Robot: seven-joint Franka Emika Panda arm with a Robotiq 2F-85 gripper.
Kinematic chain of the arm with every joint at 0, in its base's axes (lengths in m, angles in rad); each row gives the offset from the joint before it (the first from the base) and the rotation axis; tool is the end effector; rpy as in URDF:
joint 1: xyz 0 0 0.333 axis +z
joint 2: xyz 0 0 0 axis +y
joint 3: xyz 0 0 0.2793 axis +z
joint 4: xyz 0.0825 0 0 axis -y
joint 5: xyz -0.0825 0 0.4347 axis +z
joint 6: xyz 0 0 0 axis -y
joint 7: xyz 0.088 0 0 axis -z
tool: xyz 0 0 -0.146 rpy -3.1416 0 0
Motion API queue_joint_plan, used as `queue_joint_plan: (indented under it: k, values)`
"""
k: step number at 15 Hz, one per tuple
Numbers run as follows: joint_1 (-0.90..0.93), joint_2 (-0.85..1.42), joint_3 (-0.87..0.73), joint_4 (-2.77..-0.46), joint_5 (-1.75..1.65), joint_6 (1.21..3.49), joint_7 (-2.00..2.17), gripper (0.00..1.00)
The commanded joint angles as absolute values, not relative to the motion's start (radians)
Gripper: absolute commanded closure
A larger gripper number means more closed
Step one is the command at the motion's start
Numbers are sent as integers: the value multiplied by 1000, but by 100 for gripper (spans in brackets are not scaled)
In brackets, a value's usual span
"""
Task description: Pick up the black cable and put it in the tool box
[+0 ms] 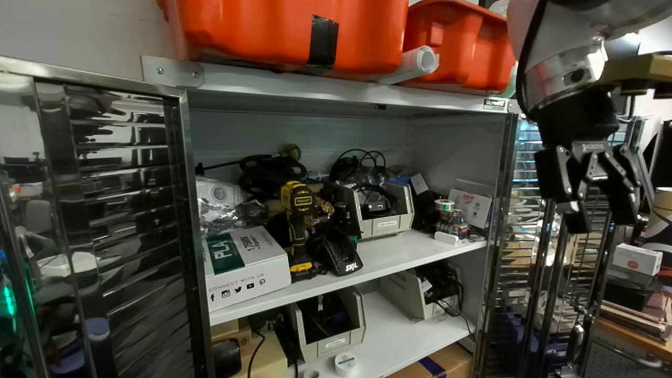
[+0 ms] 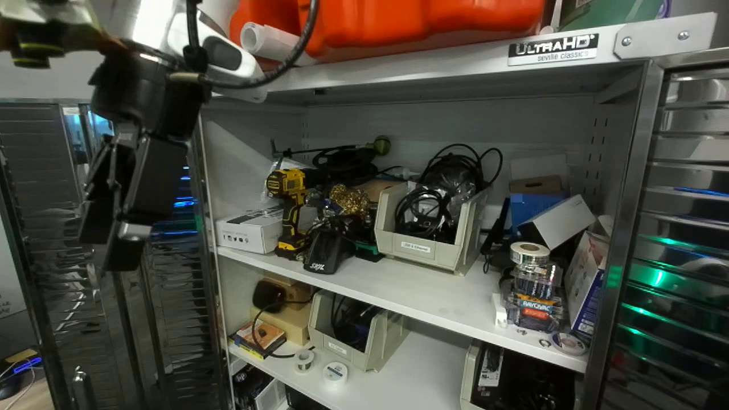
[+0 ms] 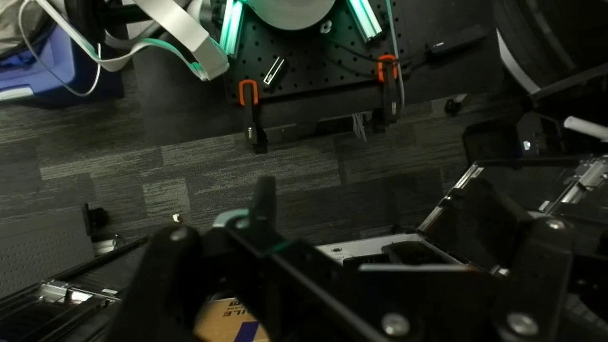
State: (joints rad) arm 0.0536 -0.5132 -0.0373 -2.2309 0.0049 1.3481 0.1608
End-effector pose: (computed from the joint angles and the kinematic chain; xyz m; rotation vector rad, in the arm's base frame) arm 0.4061 0.0069 0.4667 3.0703 -0.2092 -0.5766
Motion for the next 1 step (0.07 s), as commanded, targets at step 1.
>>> queue_joint_plan:
  k: [1]
  values:
    - [22, -513, -13, -2229, 13, 1344, 147, 0]
